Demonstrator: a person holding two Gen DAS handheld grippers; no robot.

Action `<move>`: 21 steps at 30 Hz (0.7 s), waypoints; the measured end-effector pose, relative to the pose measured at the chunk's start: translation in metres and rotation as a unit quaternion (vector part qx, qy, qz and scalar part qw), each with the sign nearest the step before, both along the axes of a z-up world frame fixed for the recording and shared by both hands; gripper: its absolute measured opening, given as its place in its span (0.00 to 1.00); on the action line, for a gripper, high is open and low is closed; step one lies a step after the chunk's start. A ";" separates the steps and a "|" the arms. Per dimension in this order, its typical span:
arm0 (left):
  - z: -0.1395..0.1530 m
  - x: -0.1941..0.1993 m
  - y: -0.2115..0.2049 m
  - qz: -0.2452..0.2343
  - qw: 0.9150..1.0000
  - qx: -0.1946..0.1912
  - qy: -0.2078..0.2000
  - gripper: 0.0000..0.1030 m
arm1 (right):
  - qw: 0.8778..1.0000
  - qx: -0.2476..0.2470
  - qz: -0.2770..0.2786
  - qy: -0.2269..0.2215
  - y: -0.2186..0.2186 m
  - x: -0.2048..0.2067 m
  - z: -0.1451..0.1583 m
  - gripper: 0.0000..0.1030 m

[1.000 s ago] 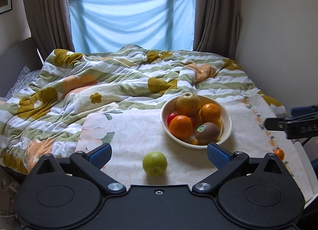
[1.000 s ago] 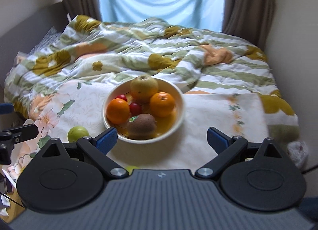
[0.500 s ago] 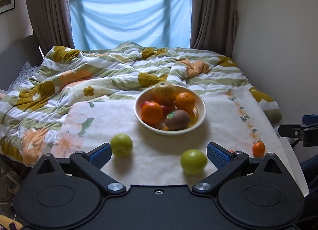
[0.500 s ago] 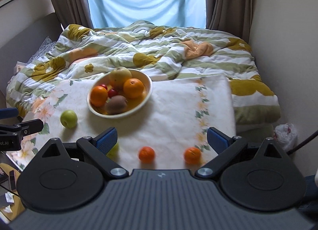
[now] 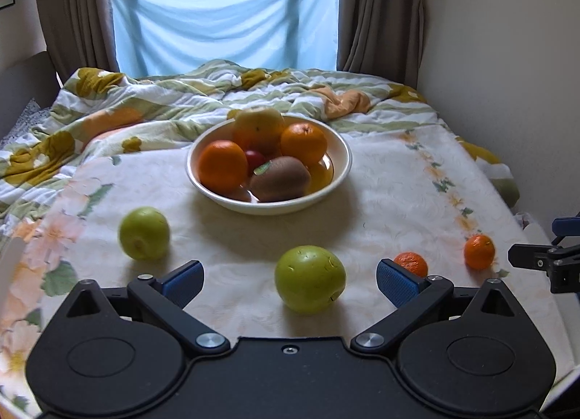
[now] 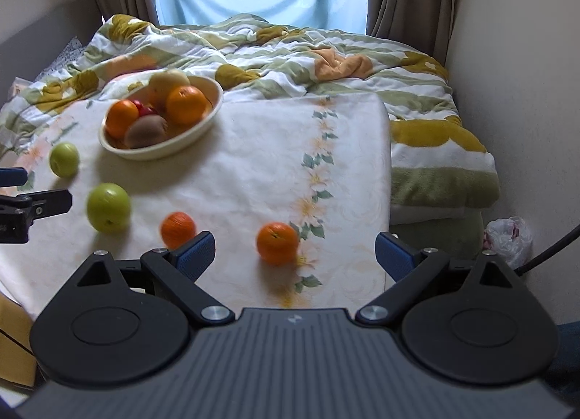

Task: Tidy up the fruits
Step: 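Withdraw both tools from the bowl toward the green apple and mandarin, then grasp the green apple with the left tool while the right tool grasps a mandarin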

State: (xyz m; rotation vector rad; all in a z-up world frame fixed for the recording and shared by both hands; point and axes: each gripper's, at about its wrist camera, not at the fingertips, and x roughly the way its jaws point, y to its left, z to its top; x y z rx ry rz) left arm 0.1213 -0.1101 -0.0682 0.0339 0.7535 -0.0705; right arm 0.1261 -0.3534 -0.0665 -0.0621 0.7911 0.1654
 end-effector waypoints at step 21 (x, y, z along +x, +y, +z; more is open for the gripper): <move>-0.039 0.025 -0.012 -0.022 0.999 0.002 0.030 0.60 | 0.999 -0.002 0.031 0.031 0.012 0.037 -0.045 0.85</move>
